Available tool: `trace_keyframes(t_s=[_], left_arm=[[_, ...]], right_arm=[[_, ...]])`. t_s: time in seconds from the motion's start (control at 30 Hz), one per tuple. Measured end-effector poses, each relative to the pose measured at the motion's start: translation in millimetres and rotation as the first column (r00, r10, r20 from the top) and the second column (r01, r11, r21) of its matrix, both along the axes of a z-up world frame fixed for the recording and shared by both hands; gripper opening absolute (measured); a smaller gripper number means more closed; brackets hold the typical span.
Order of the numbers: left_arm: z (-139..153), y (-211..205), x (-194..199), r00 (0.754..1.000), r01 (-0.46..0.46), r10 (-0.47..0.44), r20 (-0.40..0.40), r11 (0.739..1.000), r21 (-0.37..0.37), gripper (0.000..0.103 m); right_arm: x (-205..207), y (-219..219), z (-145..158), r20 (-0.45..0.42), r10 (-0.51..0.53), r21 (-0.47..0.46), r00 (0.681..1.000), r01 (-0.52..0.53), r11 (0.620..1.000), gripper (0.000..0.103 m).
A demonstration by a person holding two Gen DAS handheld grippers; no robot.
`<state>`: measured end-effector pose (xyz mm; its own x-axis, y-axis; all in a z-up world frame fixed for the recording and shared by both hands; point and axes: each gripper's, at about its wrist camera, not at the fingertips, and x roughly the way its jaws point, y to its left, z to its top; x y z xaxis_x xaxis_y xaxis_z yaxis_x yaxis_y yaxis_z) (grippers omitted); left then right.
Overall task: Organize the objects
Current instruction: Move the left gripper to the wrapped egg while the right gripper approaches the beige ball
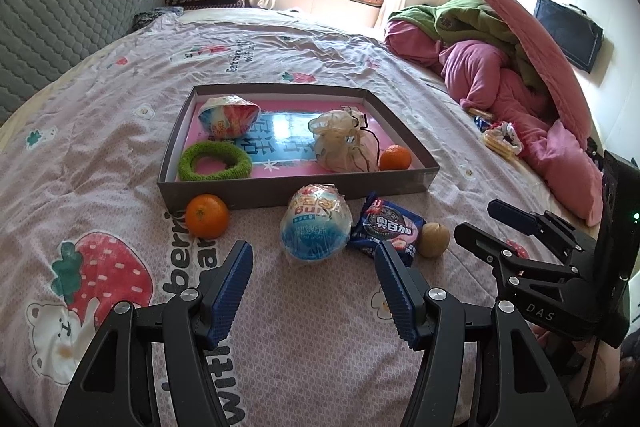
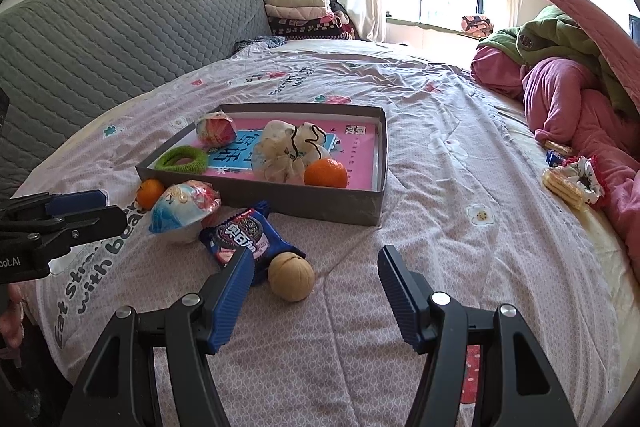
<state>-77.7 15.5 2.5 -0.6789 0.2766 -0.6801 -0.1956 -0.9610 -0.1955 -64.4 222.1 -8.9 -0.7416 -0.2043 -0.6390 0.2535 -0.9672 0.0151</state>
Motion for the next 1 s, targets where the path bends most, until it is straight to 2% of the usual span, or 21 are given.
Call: trace_keyframes(t_s=[1.0], left_arm=[[-15,11,12,1.0,0.015,-0.014,0.028,0.999,-0.037,0.065]], right_arm=[[4,-2,-11,0.045,0.003,0.033,0.999,-0.005,0.999,0.064]])
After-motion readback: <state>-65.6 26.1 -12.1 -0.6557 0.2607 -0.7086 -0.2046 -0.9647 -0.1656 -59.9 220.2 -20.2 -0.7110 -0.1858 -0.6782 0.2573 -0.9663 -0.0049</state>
